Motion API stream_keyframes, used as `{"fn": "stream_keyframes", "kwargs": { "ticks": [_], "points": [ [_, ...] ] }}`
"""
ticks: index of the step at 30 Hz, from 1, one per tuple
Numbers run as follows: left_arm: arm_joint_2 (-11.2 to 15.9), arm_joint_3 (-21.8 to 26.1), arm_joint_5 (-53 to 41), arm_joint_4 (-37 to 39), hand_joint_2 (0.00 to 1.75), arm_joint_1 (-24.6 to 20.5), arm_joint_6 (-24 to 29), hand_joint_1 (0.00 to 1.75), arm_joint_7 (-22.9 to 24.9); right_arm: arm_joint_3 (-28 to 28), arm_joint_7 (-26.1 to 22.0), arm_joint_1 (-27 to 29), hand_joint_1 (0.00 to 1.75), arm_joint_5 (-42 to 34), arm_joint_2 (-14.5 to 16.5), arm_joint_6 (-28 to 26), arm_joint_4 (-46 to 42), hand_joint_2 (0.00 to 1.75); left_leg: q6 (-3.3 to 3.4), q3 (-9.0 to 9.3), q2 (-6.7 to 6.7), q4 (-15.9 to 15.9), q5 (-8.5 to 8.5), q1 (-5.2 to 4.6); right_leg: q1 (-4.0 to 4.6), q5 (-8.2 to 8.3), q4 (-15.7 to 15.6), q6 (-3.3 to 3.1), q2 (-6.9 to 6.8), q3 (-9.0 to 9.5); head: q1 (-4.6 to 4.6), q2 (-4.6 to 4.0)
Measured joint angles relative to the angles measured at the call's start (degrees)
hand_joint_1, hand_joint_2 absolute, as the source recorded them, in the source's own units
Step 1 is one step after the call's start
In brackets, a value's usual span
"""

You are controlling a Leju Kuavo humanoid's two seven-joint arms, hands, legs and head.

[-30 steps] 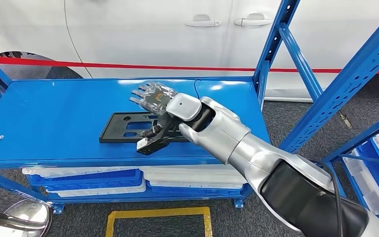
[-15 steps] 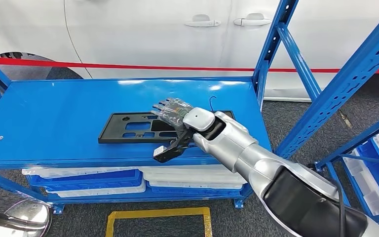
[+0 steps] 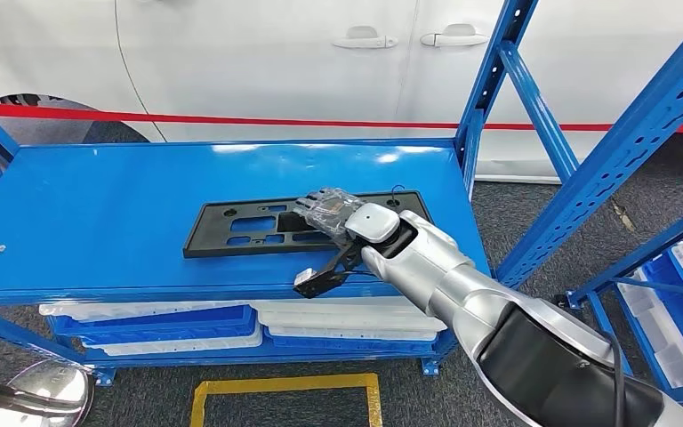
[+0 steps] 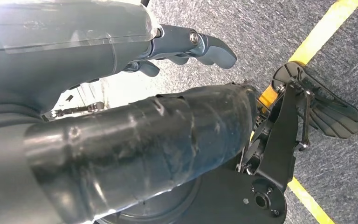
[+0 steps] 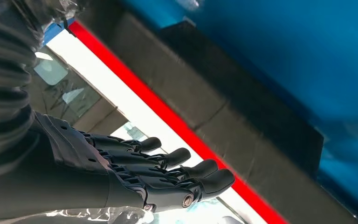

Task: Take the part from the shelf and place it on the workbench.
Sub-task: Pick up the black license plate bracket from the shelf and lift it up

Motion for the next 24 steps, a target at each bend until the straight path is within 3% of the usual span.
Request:
{"fn": "stream_keyframes", "kwargs": {
  "ticks": [4, 16, 17, 21, 24],
  "points": [
    [0.0, 0.0, 0.0, 0.0, 0.0, 0.0, 0.0, 0.0, 0.0, 0.0, 0.0, 0.1, 0.0, 0.0, 0.0, -0.2, 0.5, 0.0, 0.0, 0.0, 0.0, 0.0, 0.0, 0.0, 0.0, 0.0, 0.0, 0.0, 0.0, 0.0, -0.01, -0.01],
    [0.0, 0.0, -0.1, 0.0, 0.0, 0.0, 0.1, 0.0, -0.1, 0.0, -0.7, 0.1, 0.0, -0.2, 0.0, -0.6, 1.5, 0.0, 0.0, 0.0, -0.01, 0.0, 0.0, 0.0, 0.02, 0.0, 0.0, 0.0, 0.0, 0.02, 0.0, -0.01],
    [0.0, 0.1, -0.1, 0.0, 0.0, 0.0, 0.1, 0.0, -0.1, 0.0, -0.7, 0.1, 0.0, -0.2, 0.0, -0.6, 1.6, 0.44, 0.0, 0.0, -0.01, 0.0, 0.0, 0.0, 0.02, 0.0, 0.0, 0.0, 0.0, 0.02, 0.0, -0.01],
    [0.0, 0.1, -0.1, 0.0, 0.0, 0.0, 0.1, 0.0, 0.0, 0.0, -0.7, 0.1, 0.0, -0.2, 0.0, -0.6, 1.7, 0.44, 0.0, 0.0, -0.01, 0.0, 0.0, 0.0, 0.01, 0.0, 0.0, 0.0, 0.0, 0.02, 0.0, -0.01],
    [0.0, 0.2, -0.2, 0.0, 0.0, 0.0, 0.0, 0.0, -0.1, 0.0, -1.0, 0.1, 0.0, -0.5, 0.0, -0.6, 1.8, 1.75, 0.0, 0.0, -0.01, 0.0, 0.0, 0.0, 0.01, 0.0, 0.0, 0.0, 0.0, 0.02, 0.0, -0.01]
  ]
}}
